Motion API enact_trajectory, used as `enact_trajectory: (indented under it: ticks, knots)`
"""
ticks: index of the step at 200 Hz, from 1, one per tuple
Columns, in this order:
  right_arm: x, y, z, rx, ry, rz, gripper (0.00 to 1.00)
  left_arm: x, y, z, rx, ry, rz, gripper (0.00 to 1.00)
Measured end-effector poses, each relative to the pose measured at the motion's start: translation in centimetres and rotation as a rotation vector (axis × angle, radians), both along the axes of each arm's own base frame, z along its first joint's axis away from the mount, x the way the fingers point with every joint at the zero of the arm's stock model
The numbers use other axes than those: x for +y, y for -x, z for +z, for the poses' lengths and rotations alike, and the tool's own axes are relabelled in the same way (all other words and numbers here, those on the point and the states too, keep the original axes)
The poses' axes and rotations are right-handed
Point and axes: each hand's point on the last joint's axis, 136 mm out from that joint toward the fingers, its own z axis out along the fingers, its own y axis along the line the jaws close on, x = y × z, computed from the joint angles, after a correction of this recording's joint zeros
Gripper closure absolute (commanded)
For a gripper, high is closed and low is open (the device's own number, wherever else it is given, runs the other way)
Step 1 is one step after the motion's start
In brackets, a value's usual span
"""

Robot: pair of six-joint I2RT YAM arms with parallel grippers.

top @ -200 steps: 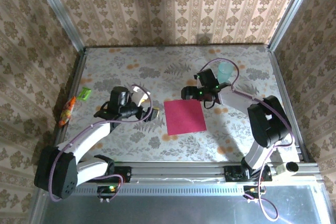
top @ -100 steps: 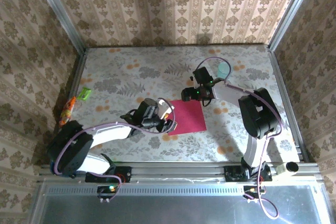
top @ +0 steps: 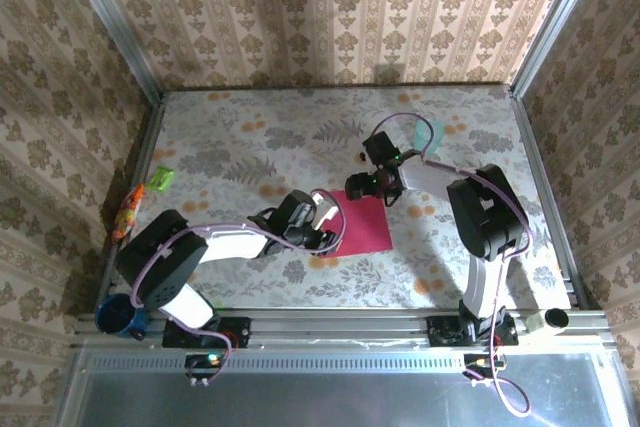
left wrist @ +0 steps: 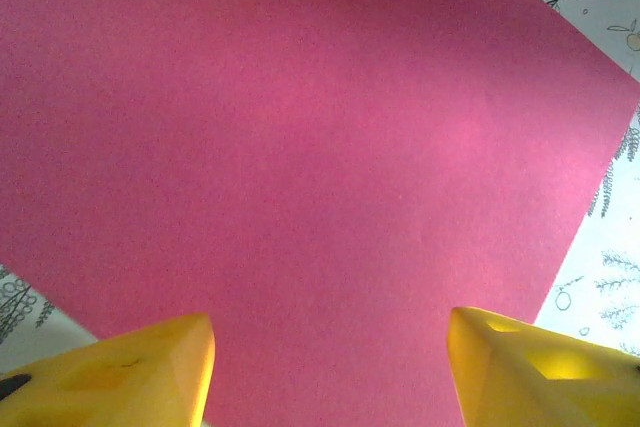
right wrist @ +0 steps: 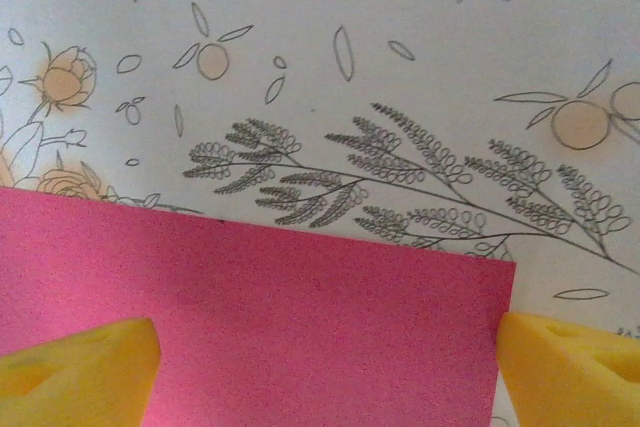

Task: Fold a paper plane with a square sheet of paper (fold left side to right side)

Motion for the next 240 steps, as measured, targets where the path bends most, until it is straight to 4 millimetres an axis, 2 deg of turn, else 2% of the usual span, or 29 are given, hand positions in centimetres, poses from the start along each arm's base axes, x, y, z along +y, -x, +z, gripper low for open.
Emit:
enact_trajectory:
  ticks: [18, 49, 103, 125, 158, 182, 208, 240]
  knots:
    - [0.2, 0.2, -0.1, 0.002, 0.005, 0.006, 0.11, 0.1, 0.1, -0.6, 0.016, -0.019, 0.000, 0.36]
    - [0.2, 0.4, -0.2, 0.000, 0.008, 0.006, 0.12, -0.4, -0.2, -0.6, 0.022, -0.018, -0.005, 0.36]
    - [0.9, 2.3, -0.1, 0.039, -0.006, 0.020, 0.17, -1.0, -0.5, -0.5, 0.028, -0.014, -0.011, 0.36]
    - [1.3, 2.9, -0.1, 0.053, -0.014, 0.032, 0.27, -1.0, -0.5, -0.5, 0.028, -0.014, -0.011, 0.36]
    - [1.8, 3.6, -0.3, 0.083, -0.044, 0.037, 0.51, -1.0, -0.5, -0.3, 0.026, -0.008, -0.011, 0.34]
    - [1.7, 4.4, -0.2, 0.113, -0.094, 0.029, 0.65, 0.0, -0.7, 0.2, 0.028, 0.008, 0.014, 0.31]
    - [1.0, 4.8, 1.0, 0.122, -0.189, 0.002, 0.68, 2.5, -2.3, 3.1, -0.011, 0.082, 0.102, 0.27]
    - [-0.4, 4.5, 4.1, 0.071, -0.327, -0.028, 0.70, 6.1, -5.3, 8.9, -0.114, 0.230, 0.222, 0.18]
